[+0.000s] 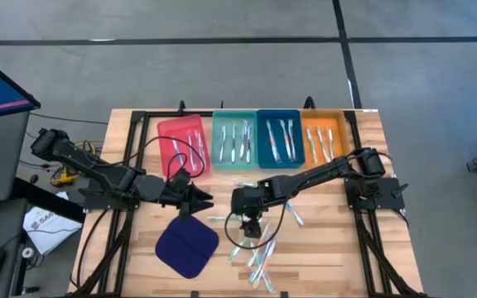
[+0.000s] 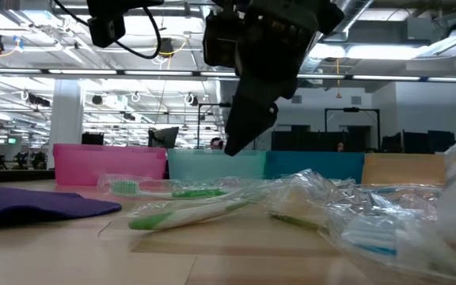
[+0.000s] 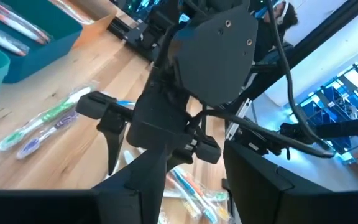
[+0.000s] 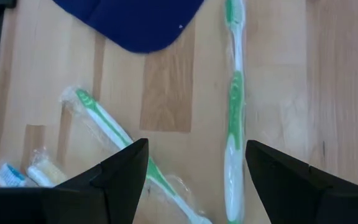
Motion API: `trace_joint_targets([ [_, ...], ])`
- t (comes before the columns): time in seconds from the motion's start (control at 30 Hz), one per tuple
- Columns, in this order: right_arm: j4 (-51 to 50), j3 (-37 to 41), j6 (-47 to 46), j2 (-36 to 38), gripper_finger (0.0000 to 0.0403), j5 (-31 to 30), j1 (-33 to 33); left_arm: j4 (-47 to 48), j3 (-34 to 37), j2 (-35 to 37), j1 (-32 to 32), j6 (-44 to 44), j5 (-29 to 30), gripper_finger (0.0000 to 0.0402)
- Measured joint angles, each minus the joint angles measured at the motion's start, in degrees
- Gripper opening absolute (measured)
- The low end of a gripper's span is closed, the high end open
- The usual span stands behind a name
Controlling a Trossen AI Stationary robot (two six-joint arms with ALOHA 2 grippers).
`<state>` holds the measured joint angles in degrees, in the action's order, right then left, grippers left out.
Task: Pick & Place Toothbrushes
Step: Put the green toothbrush into the orange bin
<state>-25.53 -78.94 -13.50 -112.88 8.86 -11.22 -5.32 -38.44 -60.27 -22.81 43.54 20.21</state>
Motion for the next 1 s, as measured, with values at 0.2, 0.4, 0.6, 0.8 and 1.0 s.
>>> trace_joint_targets([
  [0.2,0.23,0.0,0.38,0.02,0.0265,-0.19,0.48,0.04,0.0,0.0,-0.02,-0.89,0.7,0.0154],
  [0.4,0.25,0.0,1.51,0.02,0.0265,-4.12,0.5,-0.2,0.0,0.0,-0.02,-0.91,1.31,0.0154],
  [0.6,2.41,-0.11,1.49,-1.68,0.0265,-4.28,0.52,-0.56,0.0,0.01,-0.01,-0.91,1.42,0.0154],
  [0.8,2.28,-0.1,1.05,-3.21,0.0265,-3.96,0.35,-1.23,-0.01,0.02,0.01,-0.89,1.42,0.0154],
  [1.0,1.51,-0.08,0.17,-2.57,0.0265,-1.37,2.28,-1.31,-0.02,-0.01,-0.01,-1.06,1.42,0.0154],
])
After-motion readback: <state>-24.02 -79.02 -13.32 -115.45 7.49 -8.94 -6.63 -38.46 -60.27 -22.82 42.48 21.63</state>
